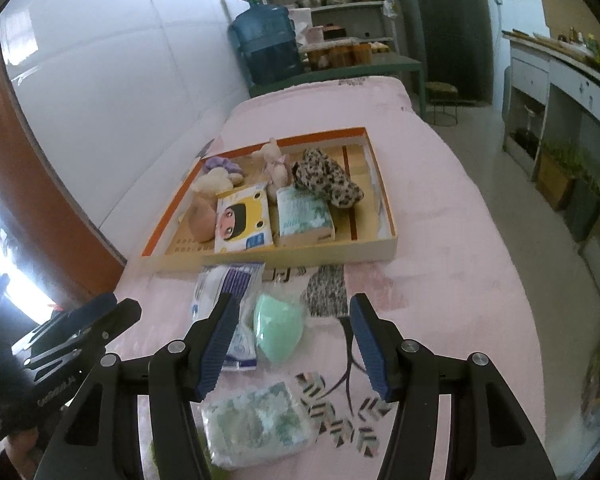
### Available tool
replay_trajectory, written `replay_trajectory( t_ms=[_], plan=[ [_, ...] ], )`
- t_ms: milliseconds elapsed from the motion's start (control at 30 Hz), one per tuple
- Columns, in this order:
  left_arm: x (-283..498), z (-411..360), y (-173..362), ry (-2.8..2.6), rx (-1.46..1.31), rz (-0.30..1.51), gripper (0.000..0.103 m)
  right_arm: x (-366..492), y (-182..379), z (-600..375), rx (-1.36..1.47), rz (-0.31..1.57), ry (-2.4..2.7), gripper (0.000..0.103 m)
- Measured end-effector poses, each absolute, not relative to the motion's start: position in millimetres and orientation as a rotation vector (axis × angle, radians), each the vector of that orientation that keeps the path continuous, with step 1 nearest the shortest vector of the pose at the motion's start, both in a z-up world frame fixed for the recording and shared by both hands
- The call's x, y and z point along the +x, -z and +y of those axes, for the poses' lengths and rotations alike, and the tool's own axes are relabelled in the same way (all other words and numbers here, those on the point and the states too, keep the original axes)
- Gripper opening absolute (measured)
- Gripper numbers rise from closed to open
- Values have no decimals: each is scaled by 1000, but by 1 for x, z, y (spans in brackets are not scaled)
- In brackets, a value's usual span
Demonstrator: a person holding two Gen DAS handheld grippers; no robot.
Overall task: Organize soft objects
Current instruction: 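Withdraw both open tools from the tray back over the remaining items, then grasp the green knit ring with left gripper while right gripper moves to the white-green pack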
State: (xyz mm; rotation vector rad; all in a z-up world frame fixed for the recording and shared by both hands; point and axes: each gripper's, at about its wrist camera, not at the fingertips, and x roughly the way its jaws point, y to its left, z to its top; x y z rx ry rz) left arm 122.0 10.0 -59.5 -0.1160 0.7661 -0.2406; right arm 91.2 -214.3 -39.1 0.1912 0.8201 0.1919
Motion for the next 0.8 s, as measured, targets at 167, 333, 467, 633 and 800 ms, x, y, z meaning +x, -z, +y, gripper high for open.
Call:
replay_trajectory(
  t_ms=[167, 333, 467, 633, 800],
  plan=[
    [114, 10, 62, 253, -119, 771, 54, 81, 36, -211, 179, 813, -196, 60],
    [107, 13, 64, 257, -129, 772, 54, 76, 37, -209, 171, 822, -198, 60],
    [103, 13, 65, 260, -130, 774, 54, 70, 40, -207, 170, 829, -198, 60],
    [97, 13, 66, 268, -132, 771, 54, 64, 43, -206, 167, 838, -204, 60],
    [89, 13, 69, 278, -127, 774, 54, 59, 48, -202, 162, 849, -211, 60]
  ],
)
